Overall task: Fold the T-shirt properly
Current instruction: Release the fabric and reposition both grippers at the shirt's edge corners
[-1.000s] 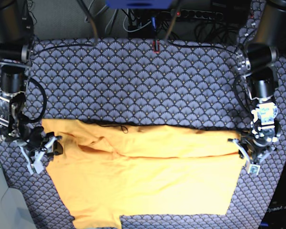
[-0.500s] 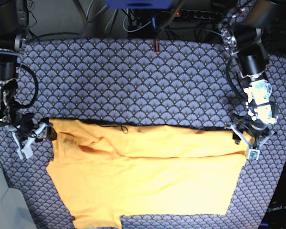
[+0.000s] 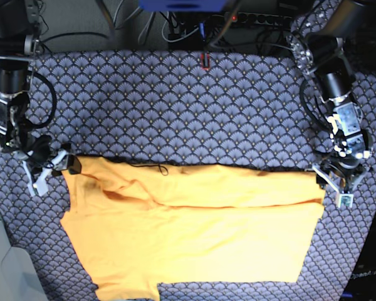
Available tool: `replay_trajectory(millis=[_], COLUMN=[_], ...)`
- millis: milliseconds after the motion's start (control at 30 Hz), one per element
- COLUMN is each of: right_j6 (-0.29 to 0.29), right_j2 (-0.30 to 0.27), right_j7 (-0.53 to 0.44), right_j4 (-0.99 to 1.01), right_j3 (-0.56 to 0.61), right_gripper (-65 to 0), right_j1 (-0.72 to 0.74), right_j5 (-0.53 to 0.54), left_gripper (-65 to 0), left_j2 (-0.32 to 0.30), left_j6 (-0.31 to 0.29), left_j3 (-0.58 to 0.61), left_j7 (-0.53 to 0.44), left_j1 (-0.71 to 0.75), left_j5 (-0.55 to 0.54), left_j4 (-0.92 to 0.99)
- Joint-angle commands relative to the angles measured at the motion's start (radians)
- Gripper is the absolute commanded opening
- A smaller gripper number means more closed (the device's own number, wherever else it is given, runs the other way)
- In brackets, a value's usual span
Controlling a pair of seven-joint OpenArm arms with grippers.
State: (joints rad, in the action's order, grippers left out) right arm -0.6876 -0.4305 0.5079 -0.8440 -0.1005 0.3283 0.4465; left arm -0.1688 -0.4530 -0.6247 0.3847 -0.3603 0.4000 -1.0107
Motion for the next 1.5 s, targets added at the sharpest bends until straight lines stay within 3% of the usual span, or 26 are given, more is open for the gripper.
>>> replay_trajectory(millis=[0,100,167,400,667,867,1467], right_j6=[-0.011,-0.011,-0.011,-0.011,-0.011,-0.011,-0.011], right_j2=[-0.015,-0.017,-0.017,0.000,0.000,0.000,0.000], right_j7=[0.001,-0.009,-0.010,-0.012,-0.010,-0.010,-0.010], right_j4=[-0.011,-0.010,-0.010,-0.010,-0.005,-0.005,-0.010], right_j3=[-0.021,-0.084,-0.101,-0.101,-0.094,-0.092,-0.092], right_gripper=[-25.2,-26.2,-31.0,-65.0,-65.0,-65.0,-64.9], right_j1=[0.002,-0.022,-0.039,-0.053,-0.054,-0.054,-0.074], right_j5=[-0.001,-0.001,-0.001,-0.001,-0.002,-0.005,-0.005], left_gripper=[-31.5,-31.5,-31.5,-31.5,-31.5,-31.5,-31.5], left_j2=[-0.013,-0.013,-0.013,-0.010,-0.008,-0.011,-0.010], left_j6=[0.004,0.006,0.007,0.016,0.020,0.020,0.020], left_j3=[0.001,0.001,0.001,-0.001,-0.010,-0.106,-0.111], left_j7=[-0.023,-0.023,-0.023,-0.023,-0.060,-0.068,-0.079], left_j1=[-0.026,-0.026,-0.026,-0.026,-0.033,-0.033,-0.055], left_j5=[-0.008,-0.008,-0.008,-0.009,-0.022,-0.092,-0.095], left_j4=[-0.021,-0.012,-0.010,0.003,0.102,0.106,0.207])
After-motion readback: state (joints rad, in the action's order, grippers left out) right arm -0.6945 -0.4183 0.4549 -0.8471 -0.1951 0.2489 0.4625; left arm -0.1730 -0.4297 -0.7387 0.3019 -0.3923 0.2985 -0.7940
